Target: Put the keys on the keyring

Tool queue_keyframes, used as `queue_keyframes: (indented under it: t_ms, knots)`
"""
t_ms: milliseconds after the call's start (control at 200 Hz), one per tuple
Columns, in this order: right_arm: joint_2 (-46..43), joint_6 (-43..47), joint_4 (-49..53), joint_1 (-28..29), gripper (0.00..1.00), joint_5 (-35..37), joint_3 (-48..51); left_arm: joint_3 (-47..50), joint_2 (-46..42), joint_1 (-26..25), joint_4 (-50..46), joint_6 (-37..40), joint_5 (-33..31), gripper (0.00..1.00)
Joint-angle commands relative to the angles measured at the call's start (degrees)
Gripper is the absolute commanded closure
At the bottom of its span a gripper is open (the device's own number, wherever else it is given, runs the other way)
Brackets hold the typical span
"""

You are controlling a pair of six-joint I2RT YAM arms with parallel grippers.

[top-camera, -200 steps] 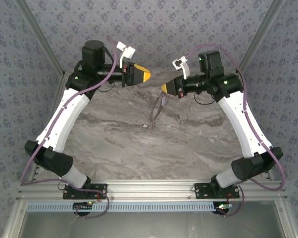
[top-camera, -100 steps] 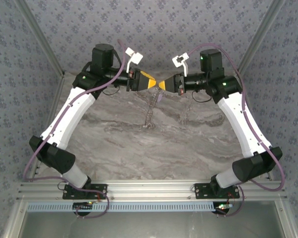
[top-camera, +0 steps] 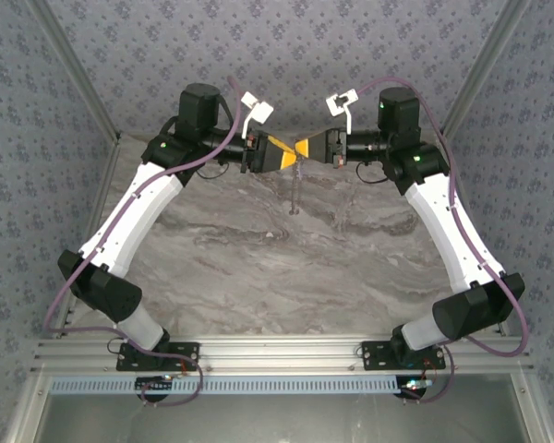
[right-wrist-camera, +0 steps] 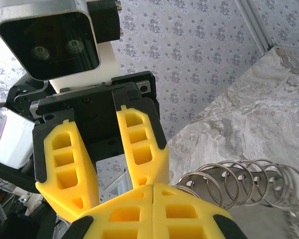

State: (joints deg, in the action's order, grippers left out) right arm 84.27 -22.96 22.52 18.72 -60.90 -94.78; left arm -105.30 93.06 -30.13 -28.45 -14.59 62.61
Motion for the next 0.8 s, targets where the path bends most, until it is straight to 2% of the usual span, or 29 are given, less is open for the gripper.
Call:
queue_keyframes:
  t_ms: [0, 345, 794]
  knots:
    - [-2.3, -1.2, -2.9, 0.0, 1.00, -2.6, 0.0, -0.7, 0.1, -0.5, 1.5, -0.1, 0.7, 0.70]
    - [-4.1, -1.4, -3.0, -0.6, 1.00, -2.6, 1.9, 1.6, -3.5, 5.3, 6.1, -3.0, -0.9, 0.59]
    - [-3.7, -3.8, -6.1, 0.9, 1.00, -3.0, 2.0, 1.0, -1.5, 1.3, 6.5, -3.5, 0.5, 0.61]
